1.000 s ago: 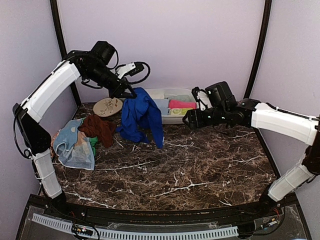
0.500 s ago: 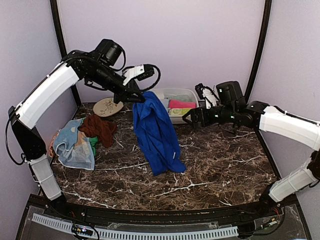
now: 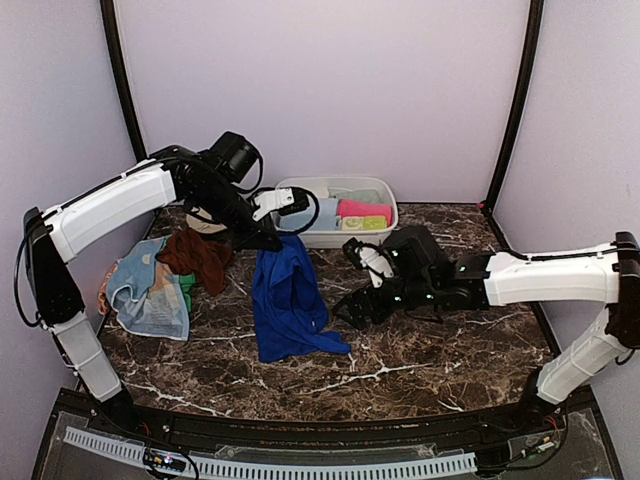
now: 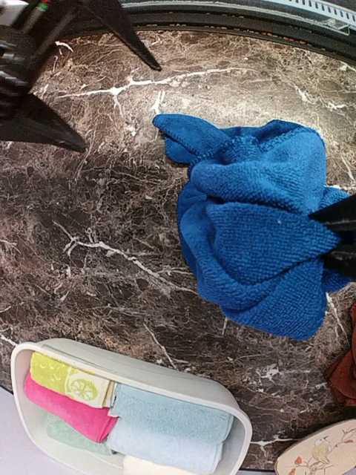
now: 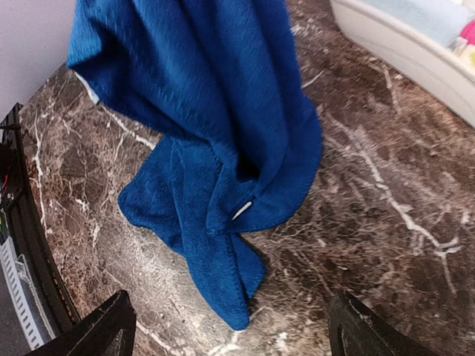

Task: Roll the towels
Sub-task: Pass from the left arm to the right

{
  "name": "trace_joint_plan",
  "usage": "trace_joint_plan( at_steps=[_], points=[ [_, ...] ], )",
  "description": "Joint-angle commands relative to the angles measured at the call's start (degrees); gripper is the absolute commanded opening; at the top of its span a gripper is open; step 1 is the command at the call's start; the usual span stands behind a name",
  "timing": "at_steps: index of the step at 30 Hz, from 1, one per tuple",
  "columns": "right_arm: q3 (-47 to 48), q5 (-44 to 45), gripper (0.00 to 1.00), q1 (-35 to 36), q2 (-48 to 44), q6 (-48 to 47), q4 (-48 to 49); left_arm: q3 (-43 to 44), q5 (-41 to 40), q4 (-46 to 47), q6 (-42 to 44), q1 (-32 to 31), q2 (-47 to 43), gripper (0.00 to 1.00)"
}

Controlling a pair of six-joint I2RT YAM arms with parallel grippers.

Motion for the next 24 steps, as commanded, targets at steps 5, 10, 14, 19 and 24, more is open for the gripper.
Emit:
trace_joint_plan(
  at_steps=[5, 10, 14, 19, 24],
  points=[
    [4.94, 1.51, 0.87, 2.76, 15.23, 2.30, 9.05, -4.53, -3.58, 3.96, 0.15, 2.20, -7.82, 0.00],
    [10.57, 1.18, 0.87, 2.20, 21.57, 1.21, 12.21, -3.77, -0.70, 2.13, 0.32, 2.51, -10.10, 0.00],
    [14.05, 2.37, 0.82, 2.07, 26.56, 2.16, 17.18, -3.49, 0.95, 0.96, -0.29, 2.51, -10.40, 0.00],
    [15.89, 4.26, 0.74, 2.06, 29.22, 3.29, 23.06, -1.82, 1.26, -0.01, -0.59, 2.51, -10.70, 0.00],
    [17.68, 4.44, 0.56, 2.06, 30.95, 4.17, 24.80, 0.14, 1.46, -1.24, -1.41, 2.51, -10.36, 0.00]
  ],
)
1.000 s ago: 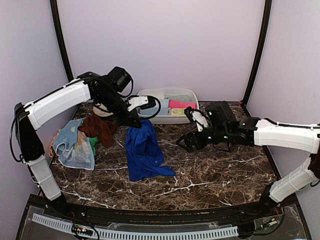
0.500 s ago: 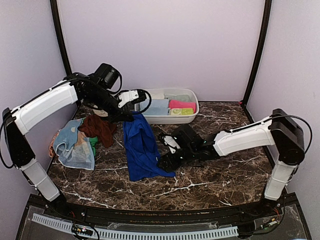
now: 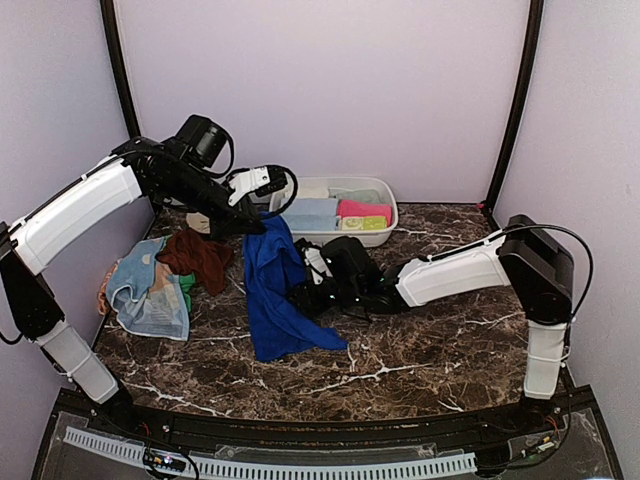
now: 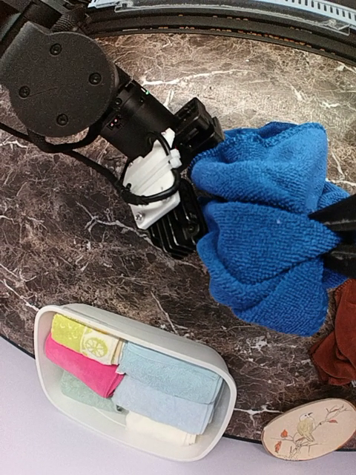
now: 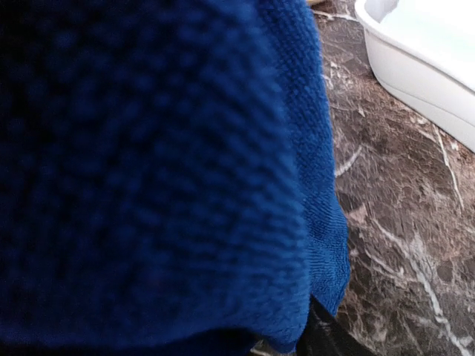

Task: Roll the towels
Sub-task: Pass from the left arm to the right

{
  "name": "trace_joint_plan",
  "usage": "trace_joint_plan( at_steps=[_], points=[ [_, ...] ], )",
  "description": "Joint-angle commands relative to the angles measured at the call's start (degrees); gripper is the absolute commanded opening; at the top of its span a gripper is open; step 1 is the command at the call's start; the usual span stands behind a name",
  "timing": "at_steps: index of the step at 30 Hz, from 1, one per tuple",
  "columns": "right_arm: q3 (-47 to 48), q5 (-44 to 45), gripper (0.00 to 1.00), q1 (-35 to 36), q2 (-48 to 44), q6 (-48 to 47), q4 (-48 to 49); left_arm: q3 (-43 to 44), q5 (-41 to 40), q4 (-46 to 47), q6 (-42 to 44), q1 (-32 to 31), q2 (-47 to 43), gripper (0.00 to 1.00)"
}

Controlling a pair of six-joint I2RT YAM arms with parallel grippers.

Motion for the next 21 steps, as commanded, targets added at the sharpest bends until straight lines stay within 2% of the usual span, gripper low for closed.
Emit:
trace_joint_plan(
  at_steps=[1, 3, 4, 6, 7, 12, 16, 17, 18, 21],
  points=[
    [1.33, 2.28, 0.53, -0.34, 0.75, 1.16, 5.53, 2.94, 1.57, -2.22, -1.31, -0.05, -1.66, 0.00],
    [-0.48, 3.43, 0.45, -0.55, -0.65, 1.16, 6.89, 3.00, 1.73, -2.56, -1.43, -0.05, -1.82, 0.00],
    [-1.32, 3.55, 0.37, -0.81, -1.21, 1.16, 7.33, 2.89, 1.74, -2.59, -1.43, -0.05, -1.88, 0.00],
    [-2.54, 4.23, 0.09, -1.21, -3.00, 0.71, 7.30, 2.67, 1.62, -2.59, -1.47, -0.05, -1.83, 0.00],
    [-2.92, 4.70, 0.01, -1.38, -4.25, 0.35, 7.12, 2.55, 1.68, -2.67, -1.49, -0.05, -1.77, 0.00],
    [-8.12, 6.09, 0.00, -3.06, -11.67, -1.19, 5.79, 0.67, 1.54, -1.40, -1.88, -0.05, -1.77, 0.00],
    [-10.47, 8.29, 0.00, -5.75, -17.32, -2.03, -0.14, -2.59, -1.22, 2.53, -1.82, -0.05, -1.70, 0.00],
    [-11.24, 8.73, 0.00, -6.52, -18.85, -2.27, -2.19, -3.12, -2.08, 3.68, -1.82, -0.05, -1.28, 0.06],
    [-11.68, 9.58, 0.00, -7.41, -20.27, -2.52, -4.02, -3.38, -2.74, 4.49, -1.90, -0.05, -0.89, 0.16],
    [-14.25, 12.75, 0.00, -10.80, -25.54, -2.82, -9.44, -3.10, -3.00, 4.91, -1.74, -0.05, 1.80, 0.69]
  ],
)
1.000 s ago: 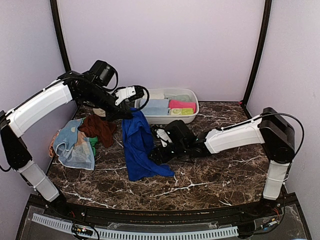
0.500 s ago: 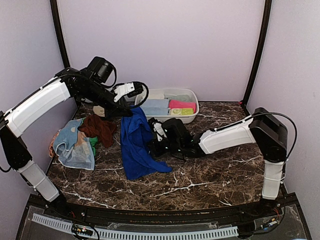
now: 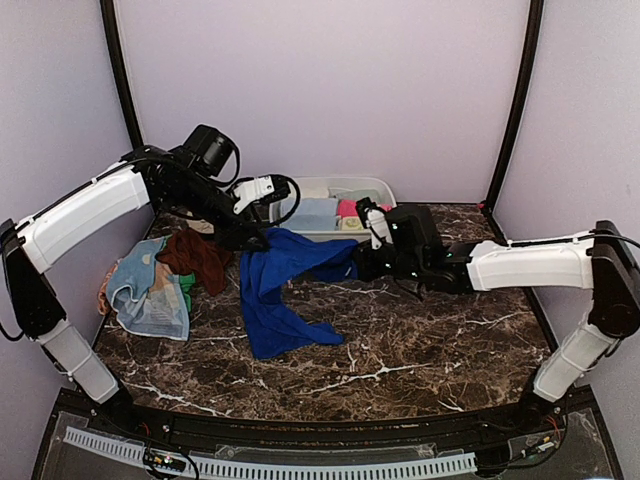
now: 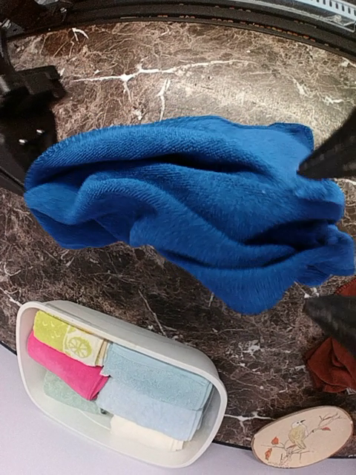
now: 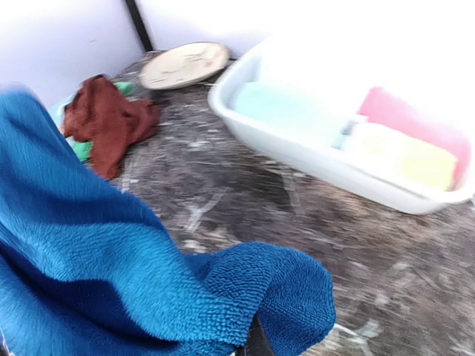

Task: Roll the towels
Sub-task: Pass from the left arm to the right, then pick up the towel from the center of the board.

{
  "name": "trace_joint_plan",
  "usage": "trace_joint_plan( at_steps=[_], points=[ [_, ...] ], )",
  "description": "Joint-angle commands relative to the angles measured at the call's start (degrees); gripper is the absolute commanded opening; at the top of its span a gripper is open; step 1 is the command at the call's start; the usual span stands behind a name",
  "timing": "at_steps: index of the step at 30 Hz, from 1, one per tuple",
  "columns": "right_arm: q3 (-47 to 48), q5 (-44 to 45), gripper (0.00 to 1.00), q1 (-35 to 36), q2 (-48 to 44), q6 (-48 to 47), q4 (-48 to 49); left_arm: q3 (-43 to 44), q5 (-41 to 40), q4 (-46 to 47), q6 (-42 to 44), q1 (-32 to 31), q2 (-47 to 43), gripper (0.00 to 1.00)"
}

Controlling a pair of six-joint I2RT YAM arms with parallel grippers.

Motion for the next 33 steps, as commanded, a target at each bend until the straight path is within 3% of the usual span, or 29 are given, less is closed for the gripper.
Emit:
trace_joint_plan(
  at_steps=[1, 2, 5, 13, 20, 27, 33],
  points=[
    [-3.56, 5.69, 0.00, -5.26, -7.05, -1.09, -10.03, -0.09, -1.06, 2.25, -0.20, -0.05, 2.42, 0.81],
    [-3.81, 6.32, 0.00, -6.98, -8.51, -1.03, -12.37, 0.19, -0.76, 1.25, 0.21, -0.27, 3.45, 0.86],
    [-4.97, 8.83, 0.00, -12.13, -13.08, -1.13, -17.88, -0.21, -0.50, -1.40, 1.83, -2.09, 5.79, 0.88],
    [-3.92, 13.56, 0.00, -24.33, -18.48, -0.21, -30.05, -5.74, 2.56, -4.62, 6.44, -9.62, 9.06, 0.77],
    [-3.77, 12.07, 0.00, -25.28, -17.86, 1.33, -31.70, -5.10, 3.57, -1.13, 7.22, -15.90, 15.67, 0.72],
    [-3.09, 13.86, 0.00, -25.28, -17.94, 0.76, -33.33, -2.50, 4.27, 9.27, -2.77, -20.24, 24.01, 0.84],
    [-2.76, 14.87, 0.00, -25.28, -19.96, -0.34, -34.43, -2.21, 2.87, 16.81, -12.76, -20.52, 27.95, 0.85]
  ],
)
